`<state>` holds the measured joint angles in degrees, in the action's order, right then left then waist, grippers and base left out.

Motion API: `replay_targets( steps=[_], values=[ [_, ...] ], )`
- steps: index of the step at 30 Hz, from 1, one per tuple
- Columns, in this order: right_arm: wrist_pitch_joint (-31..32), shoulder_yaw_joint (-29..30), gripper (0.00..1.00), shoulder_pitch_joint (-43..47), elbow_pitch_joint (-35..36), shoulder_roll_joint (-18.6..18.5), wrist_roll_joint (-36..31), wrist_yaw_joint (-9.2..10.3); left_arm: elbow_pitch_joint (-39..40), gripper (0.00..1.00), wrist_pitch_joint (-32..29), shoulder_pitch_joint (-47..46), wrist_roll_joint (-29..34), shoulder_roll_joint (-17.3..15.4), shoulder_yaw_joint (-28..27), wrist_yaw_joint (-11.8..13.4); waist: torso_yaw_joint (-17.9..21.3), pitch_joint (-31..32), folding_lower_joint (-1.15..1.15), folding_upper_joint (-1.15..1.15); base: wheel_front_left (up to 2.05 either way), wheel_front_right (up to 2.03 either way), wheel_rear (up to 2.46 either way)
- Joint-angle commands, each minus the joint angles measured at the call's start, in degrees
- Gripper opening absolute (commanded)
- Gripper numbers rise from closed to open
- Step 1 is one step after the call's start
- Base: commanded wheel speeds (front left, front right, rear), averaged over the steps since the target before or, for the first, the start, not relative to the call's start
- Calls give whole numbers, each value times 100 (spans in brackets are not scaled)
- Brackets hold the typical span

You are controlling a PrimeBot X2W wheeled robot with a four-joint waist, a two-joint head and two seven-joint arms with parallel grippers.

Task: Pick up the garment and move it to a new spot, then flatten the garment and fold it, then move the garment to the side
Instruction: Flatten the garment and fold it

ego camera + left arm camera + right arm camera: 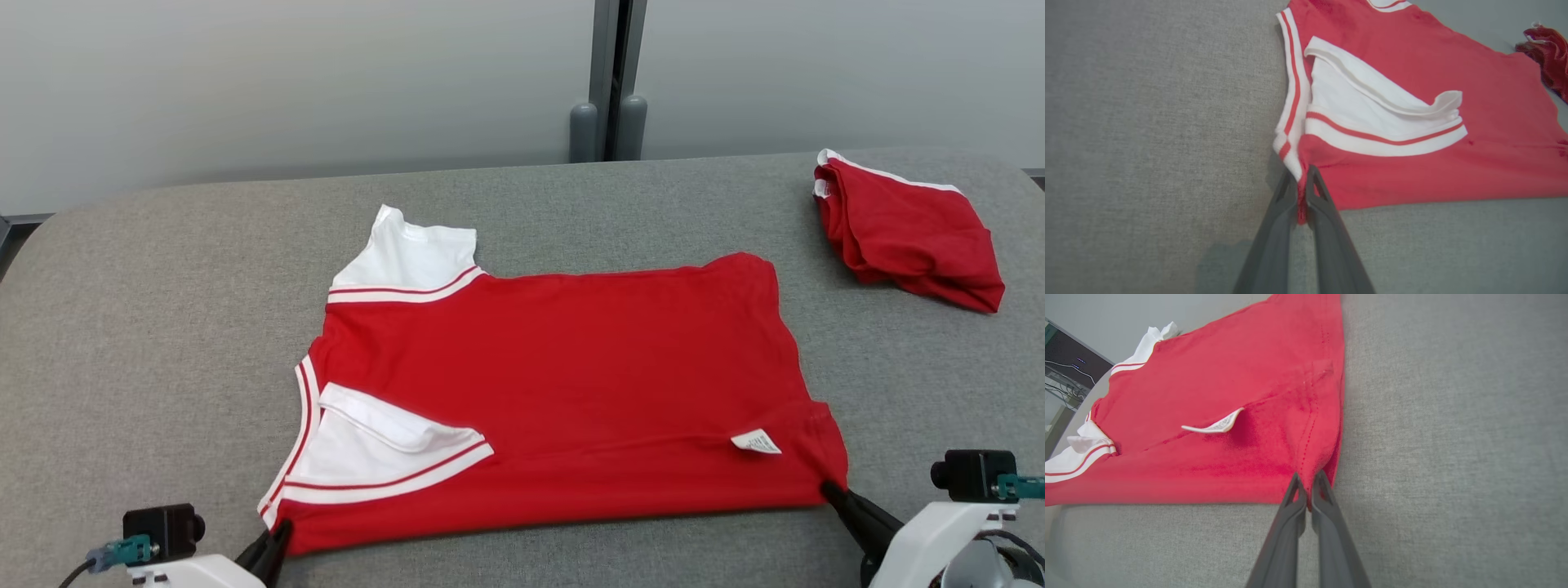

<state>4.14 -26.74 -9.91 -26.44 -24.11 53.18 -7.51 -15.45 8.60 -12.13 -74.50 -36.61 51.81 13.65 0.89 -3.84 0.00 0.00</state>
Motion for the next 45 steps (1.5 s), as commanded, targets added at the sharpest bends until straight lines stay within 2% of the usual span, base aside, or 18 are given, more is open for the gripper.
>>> replay_targets(
  steps=[1,7,11,16,17,18,19,20,30,37,40,42,45],
  values=[
    [69,53,0,164,120,-109,61,1,185,0,-40,138,-13,-140,14,116,-14,7,0,0,0,0,0],
    [494,332,0,816,860,-335,189,1,1230,0,-247,589,-85,-654,79,544,-38,-75,0,0,0,0,0],
    [818,695,0,1241,1199,-421,37,2,1707,0,-332,846,-219,-903,62,771,-34,-144,0,0,0,0,0],
    [1288,1100,0,1528,1510,-166,-233,1,1938,0,-387,1001,-303,-1011,45,906,12,-159,0,0,0,0,0],
    [1384,1162,19,1564,1572,-112,-279,1,1958,0,-413,1019,-316,-1017,50,921,21,-155,0,0,0,0,0],
    [1477,1254,48,1602,1618,-50,-330,1,1983,8,-427,1033,-327,-1016,51,934,28,-147,0,0,0,0,0],
    [1571,1334,100,1639,1654,2,-400,1,2002,47,-439,1045,-351,-1018,50,954,34,-139,0,0,0,0,0],
    [1676,1416,100,1680,1706,52,-479,1,2019,100,-459,1052,-368,-1031,47,969,38,-129,0,0,0,0,0],
    [2248,2272,100,1898,2592,431,-1159,0,2387,100,-403,855,-143,-1331,-86,1230,41,-53,0,0,0,0,0],
    [2233,2753,100,1542,3057,687,-1698,0,2679,100,-519,-51,468,-1489,-176,1285,21,-163,0,0,0,0,0],
    [2030,2721,100,948,2960,858,-1972,0,2503,100,-691,-690,706,-1450,-245,1115,110,-350,0,0,0,0,0],
    [1941,2582,100,572,2796,953,-1907,0,2356,100,-801,-1017,749,-1376,-283,966,157,-489,0,0,0,0,0],
    [1820,2366,100,38,2443,899,-1946,1,2051,100,-1119,-1516,862,-1334,-218,670,205,-737,0,0,0,0,0]
  ],
)
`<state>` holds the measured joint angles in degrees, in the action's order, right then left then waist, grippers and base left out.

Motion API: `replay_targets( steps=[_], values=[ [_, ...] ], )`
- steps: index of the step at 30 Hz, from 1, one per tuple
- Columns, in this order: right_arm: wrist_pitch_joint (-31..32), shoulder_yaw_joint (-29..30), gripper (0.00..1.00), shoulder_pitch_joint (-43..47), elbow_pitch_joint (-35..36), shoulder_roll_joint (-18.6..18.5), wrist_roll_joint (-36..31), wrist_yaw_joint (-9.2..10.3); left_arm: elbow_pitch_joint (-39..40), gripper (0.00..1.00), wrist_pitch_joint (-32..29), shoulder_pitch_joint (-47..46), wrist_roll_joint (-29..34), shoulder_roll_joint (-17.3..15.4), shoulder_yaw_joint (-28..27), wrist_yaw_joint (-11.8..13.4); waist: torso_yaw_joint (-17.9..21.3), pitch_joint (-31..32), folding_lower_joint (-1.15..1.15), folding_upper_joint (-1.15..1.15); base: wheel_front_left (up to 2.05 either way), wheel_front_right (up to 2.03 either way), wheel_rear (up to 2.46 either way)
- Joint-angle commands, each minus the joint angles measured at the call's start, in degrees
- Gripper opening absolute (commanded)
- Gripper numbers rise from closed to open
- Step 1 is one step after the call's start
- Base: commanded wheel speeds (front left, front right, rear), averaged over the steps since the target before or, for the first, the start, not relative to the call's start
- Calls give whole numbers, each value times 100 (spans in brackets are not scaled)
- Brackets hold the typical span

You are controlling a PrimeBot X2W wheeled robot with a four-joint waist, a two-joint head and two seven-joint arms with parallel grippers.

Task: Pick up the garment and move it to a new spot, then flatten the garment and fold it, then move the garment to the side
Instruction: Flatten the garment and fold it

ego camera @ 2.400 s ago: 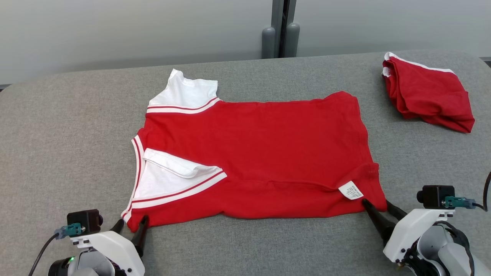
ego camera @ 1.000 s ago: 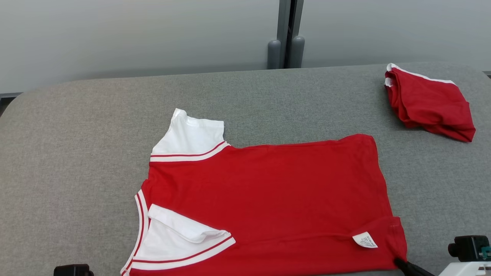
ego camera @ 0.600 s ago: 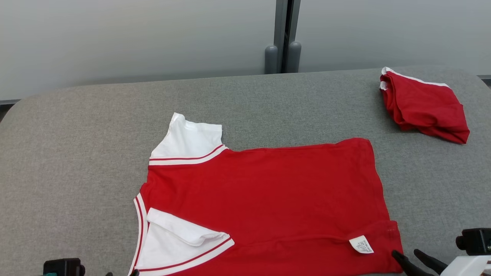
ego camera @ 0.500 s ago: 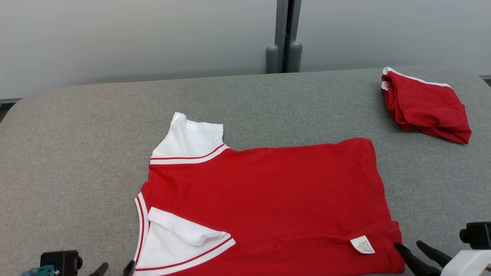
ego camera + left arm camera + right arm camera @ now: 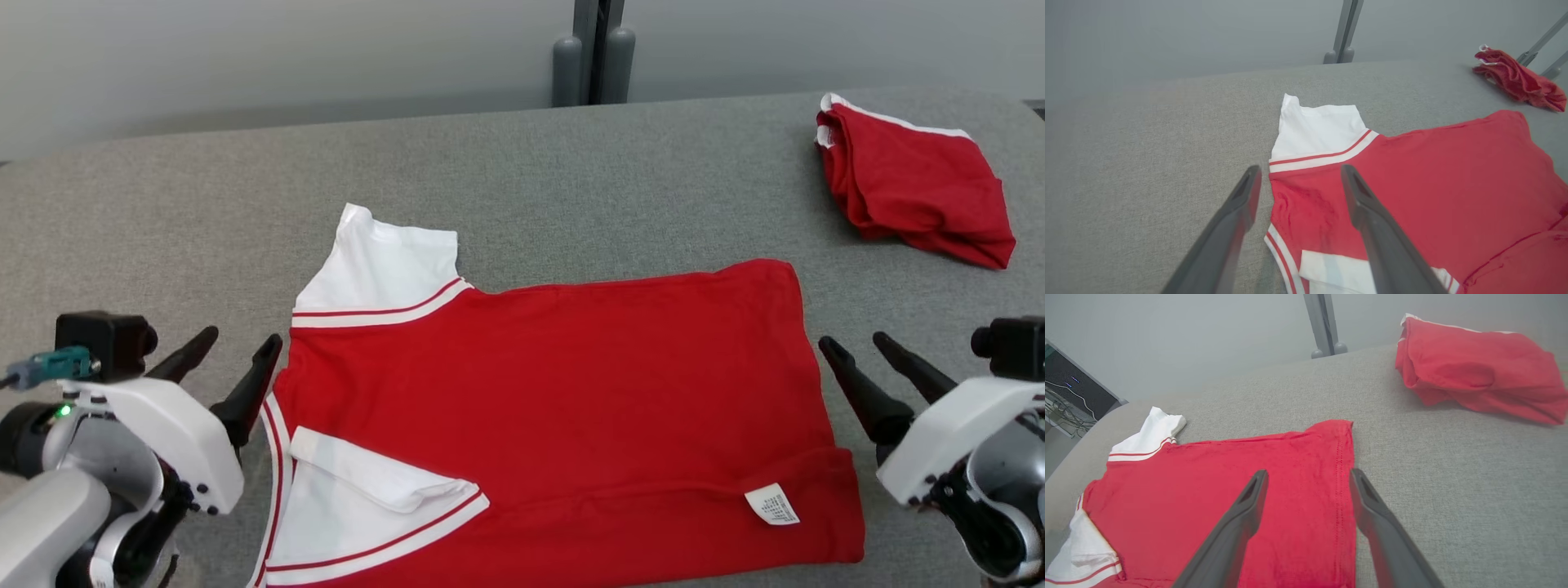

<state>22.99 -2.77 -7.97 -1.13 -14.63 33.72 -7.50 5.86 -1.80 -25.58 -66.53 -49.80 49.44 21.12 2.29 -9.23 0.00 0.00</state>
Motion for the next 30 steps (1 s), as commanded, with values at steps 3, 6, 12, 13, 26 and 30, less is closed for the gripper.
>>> replay_targets(
  steps=[3,6,12,13,26,30],
  values=[
    [-179,-129,100,-647,-499,-114,-47,-1,-376,100,-407,-722,162,121,71,-366,98,-450,0,0,0,0,0],
    [-292,-149,100,-1103,-877,-136,-58,-1,-737,100,-727,-1243,252,211,114,-627,131,-747,0,0,0,0,0],
    [-407,-267,100,-1888,-1491,-126,-13,-2,-1664,100,-1281,-2252,216,612,147,-1280,195,-1251,0,0,0,0,0],
    [-413,-290,100,-2003,-1574,-121,-3,-1,-1816,100,-1351,-2412,204,684,143,-1376,213,-1326,0,0,0,0,0],
    [-392,-1035,100,-2872,-2230,50,569,-2,-3609,100,-2203,-3626,189,1197,373,-2454,545,-1792,0,0,0,0,0],
    [-408,-1309,100,-3050,-2358,41,709,-1,-3975,100,-2331,-3857,127,1340,404,-2623,628,-1901,0,0,0,0,0]
  ],
)
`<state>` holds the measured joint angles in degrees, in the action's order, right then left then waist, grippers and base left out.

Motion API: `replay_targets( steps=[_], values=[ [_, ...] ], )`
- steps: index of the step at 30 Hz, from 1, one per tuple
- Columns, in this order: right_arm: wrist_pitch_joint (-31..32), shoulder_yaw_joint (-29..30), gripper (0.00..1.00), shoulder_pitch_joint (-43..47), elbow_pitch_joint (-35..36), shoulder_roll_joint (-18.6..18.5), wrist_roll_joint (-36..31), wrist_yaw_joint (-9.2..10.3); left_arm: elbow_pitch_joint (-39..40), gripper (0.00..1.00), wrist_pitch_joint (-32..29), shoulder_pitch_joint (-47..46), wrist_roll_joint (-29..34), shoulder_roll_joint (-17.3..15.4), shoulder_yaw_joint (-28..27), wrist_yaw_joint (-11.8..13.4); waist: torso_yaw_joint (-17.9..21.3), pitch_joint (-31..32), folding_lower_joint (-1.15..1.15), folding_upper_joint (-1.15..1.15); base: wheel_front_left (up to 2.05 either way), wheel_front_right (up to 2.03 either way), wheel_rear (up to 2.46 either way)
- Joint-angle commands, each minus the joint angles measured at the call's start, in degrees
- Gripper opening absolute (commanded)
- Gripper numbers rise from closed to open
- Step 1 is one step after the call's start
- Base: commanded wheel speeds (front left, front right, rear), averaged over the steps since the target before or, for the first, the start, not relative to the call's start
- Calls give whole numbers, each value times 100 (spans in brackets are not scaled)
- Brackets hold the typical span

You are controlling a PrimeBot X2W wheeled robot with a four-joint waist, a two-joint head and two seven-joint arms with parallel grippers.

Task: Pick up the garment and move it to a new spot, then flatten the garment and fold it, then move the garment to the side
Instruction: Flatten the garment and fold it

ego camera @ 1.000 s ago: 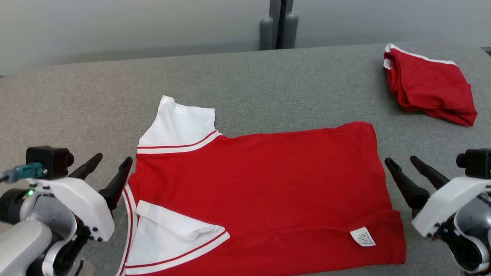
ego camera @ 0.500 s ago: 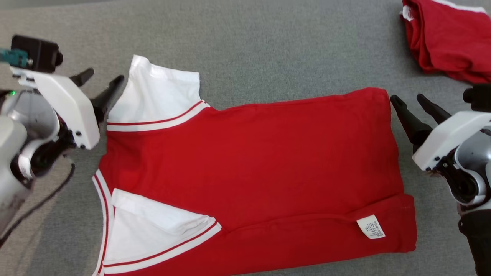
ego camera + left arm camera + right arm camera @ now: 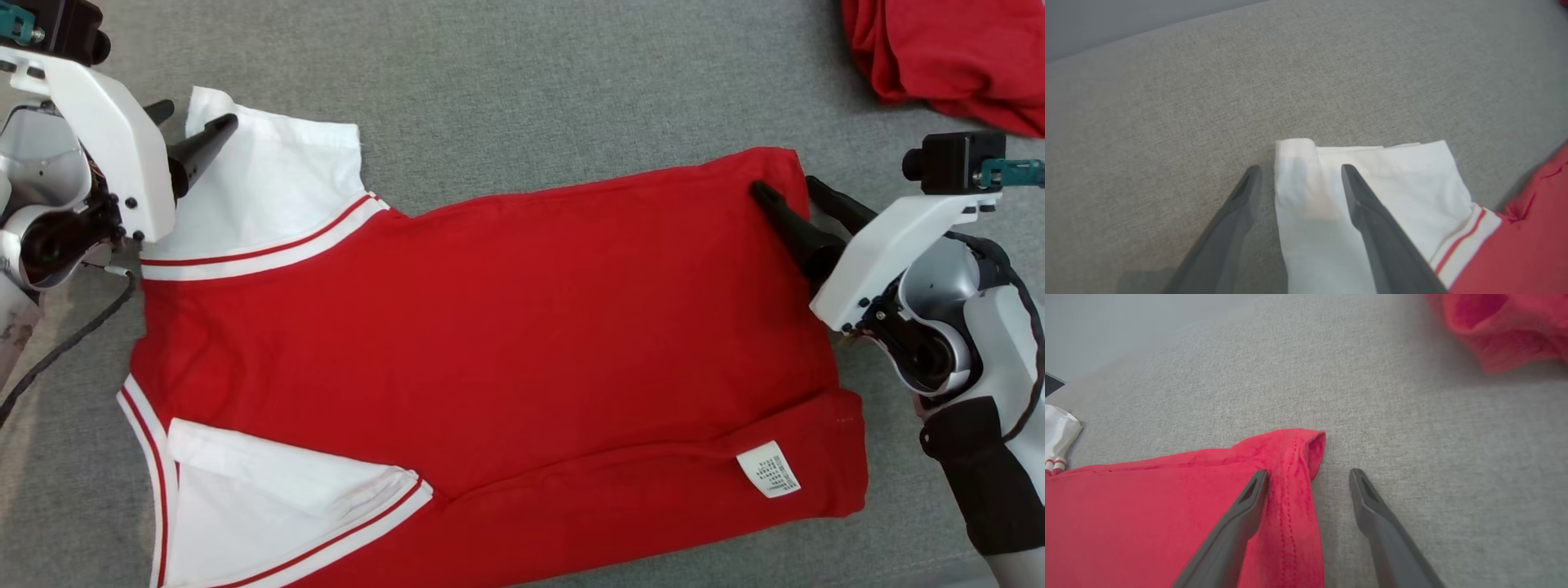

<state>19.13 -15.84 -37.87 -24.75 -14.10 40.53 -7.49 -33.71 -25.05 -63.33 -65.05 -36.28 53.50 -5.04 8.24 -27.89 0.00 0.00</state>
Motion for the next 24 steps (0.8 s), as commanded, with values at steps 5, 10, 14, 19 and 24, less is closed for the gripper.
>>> replay_targets(
  steps=[5,10,14,19,24],
  values=[
    [-85,-361,100,-199,-206,-17,146,-2,-431,100,-125,-243,-75,94,52,-129,101,-126,0,0,0,0,0],
    [-188,-619,100,-343,-375,-17,260,-1,-755,100,-114,-347,-103,219,84,-194,126,-193,0,0,0,0,0],
    [-300,-821,16,-443,-401,-74,334,-2,-872,7,-25,-400,-163,285,76,-230,113,-200,0,0,0,0,0],
    [-542,-1006,0,-471,-485,-232,403,-1,-916,0,89,-385,-290,370,77,-249,20,-45,0,0,0,0,0],
    [-916,-1094,0,-372,-611,-345,508,-2,-699,0,174,-137,-523,388,134,-256,-149,357,0,0,0,0,0]
  ],
)
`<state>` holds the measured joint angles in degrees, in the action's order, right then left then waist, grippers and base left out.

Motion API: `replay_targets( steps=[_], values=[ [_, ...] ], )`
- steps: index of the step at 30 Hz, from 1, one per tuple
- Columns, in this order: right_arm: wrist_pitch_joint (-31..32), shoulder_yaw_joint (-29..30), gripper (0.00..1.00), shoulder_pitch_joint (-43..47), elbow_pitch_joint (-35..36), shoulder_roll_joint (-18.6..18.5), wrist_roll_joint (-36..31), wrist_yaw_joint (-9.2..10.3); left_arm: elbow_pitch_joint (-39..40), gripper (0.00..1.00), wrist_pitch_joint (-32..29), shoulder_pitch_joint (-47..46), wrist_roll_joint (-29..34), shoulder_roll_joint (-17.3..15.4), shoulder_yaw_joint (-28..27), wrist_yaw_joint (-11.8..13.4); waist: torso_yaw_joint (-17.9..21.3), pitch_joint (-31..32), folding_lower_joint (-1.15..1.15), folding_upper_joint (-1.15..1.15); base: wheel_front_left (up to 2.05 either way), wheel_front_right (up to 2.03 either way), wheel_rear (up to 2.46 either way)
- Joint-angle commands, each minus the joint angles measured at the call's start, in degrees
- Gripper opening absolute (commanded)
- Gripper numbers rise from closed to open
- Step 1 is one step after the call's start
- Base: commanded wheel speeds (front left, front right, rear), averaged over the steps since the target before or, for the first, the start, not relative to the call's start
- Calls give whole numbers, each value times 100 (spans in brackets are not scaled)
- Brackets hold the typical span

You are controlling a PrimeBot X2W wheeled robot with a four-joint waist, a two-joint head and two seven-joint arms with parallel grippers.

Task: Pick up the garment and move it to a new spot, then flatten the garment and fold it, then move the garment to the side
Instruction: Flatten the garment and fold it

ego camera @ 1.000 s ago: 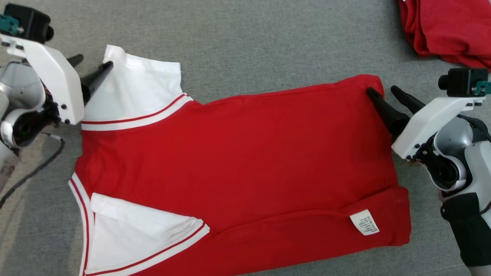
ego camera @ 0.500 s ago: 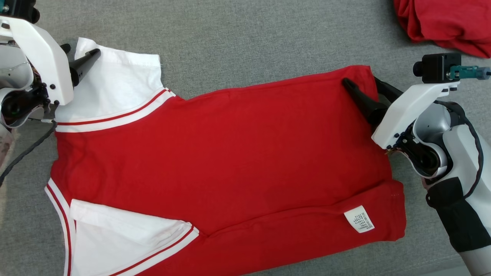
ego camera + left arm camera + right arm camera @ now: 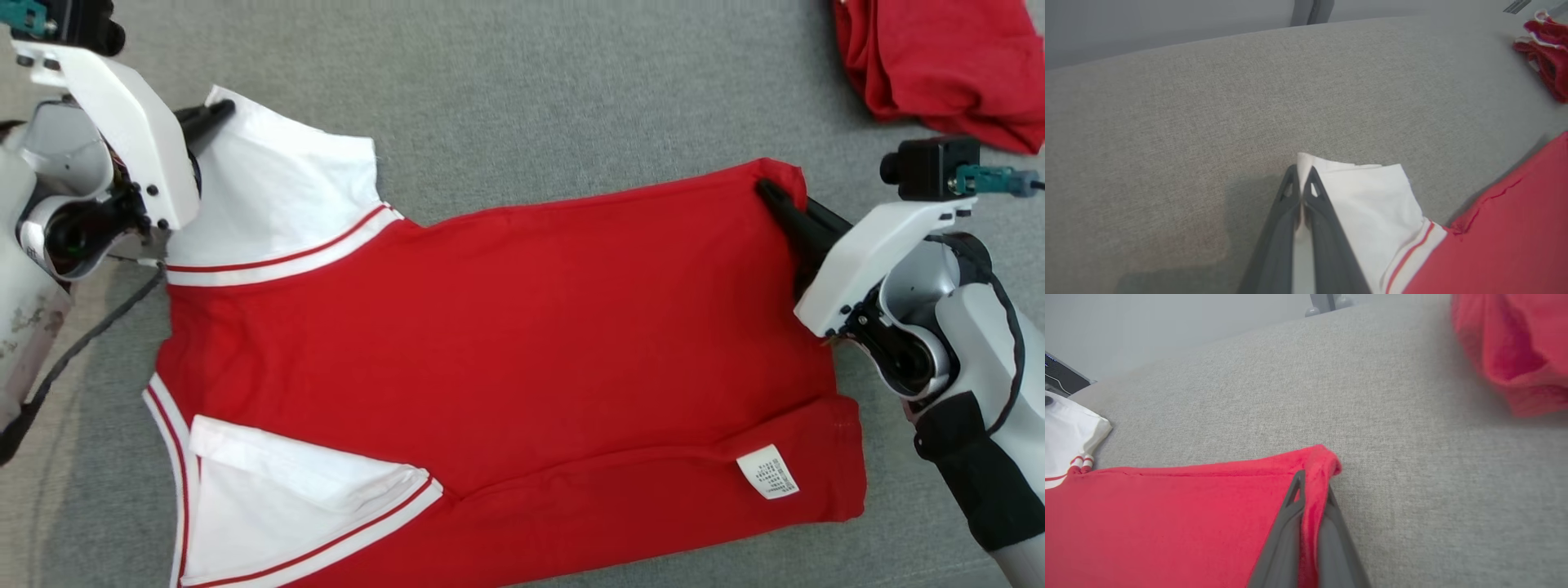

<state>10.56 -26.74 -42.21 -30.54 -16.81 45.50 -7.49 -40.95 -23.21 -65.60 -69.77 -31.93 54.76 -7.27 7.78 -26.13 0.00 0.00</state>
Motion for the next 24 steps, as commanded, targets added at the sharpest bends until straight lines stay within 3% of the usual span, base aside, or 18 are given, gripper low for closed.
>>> replay_targets(
  steps=[1,5,16,24],
  values=[
    [-128,-14,0,73,-67,-102,34,-2,99,0,-31,140,-97,-79,27,-27,-135,266,0,0,0,0,0],
    [-306,-136,0,214,-179,-202,107,-1,565,0,-136,422,-510,-243,-6,-28,-259,577,0,0,0,0,0],
    [-476,-519,0,422,-256,-552,528,-1,2103,0,-1059,1164,-1515,-1105,63,-23,-565,1157,0,0,0,0,0],
    [125,-1234,0,569,-17,-1039,1245,-2,3168,0,-1816,1695,-2234,-1550,189,59,-739,1558,0,0,0,0,0]
  ],
)
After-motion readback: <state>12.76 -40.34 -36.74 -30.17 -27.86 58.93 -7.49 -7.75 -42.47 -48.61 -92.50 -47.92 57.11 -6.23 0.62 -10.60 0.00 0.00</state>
